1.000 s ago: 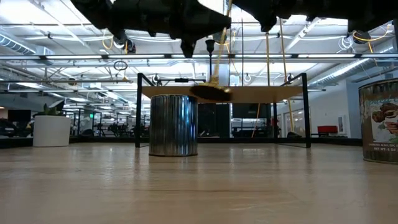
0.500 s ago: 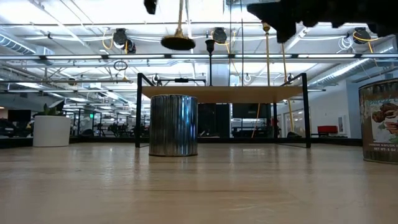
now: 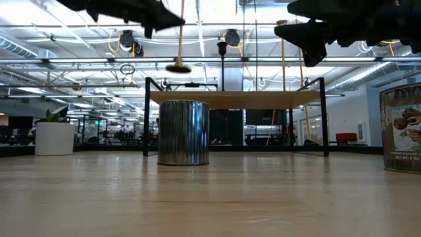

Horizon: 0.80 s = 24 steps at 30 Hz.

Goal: Pick & Place candle stick holders
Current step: Put the golden candle holder on the shelf

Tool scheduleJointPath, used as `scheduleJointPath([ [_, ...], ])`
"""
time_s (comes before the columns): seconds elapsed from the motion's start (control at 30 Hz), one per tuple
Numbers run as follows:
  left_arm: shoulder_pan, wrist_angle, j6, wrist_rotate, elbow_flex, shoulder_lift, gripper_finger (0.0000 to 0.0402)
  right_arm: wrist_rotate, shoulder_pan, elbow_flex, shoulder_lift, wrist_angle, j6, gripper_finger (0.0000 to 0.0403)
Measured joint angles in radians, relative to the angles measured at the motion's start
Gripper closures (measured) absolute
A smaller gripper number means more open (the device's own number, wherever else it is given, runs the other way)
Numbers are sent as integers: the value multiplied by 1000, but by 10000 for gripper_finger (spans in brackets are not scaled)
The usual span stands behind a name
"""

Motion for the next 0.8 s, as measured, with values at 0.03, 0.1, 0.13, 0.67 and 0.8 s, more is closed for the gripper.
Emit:
scheduleJointPath([
  [0.03, 25, 6, -6, 12, 0, 15, 389, 0, 0, 0, 0, 0, 0, 202],
  [0.1, 67, 34, -8, 53, 0, 53, 389, 0, 0, 0, 0, 0, -2, 202],
  [0.13, 86, 42, -15, 72, 0, 73, 389, 0, 0, 0, 0, -1, -2, 202],
  [0.67, 234, 106, -34, 124, 0, 189, 389, -1, 0, 0, 0, -9, 0, 202],
  [0.8, 236, 77, -15, 125, 0, 190, 389, -1, 0, 0, 0, -9, 0, 202],
])
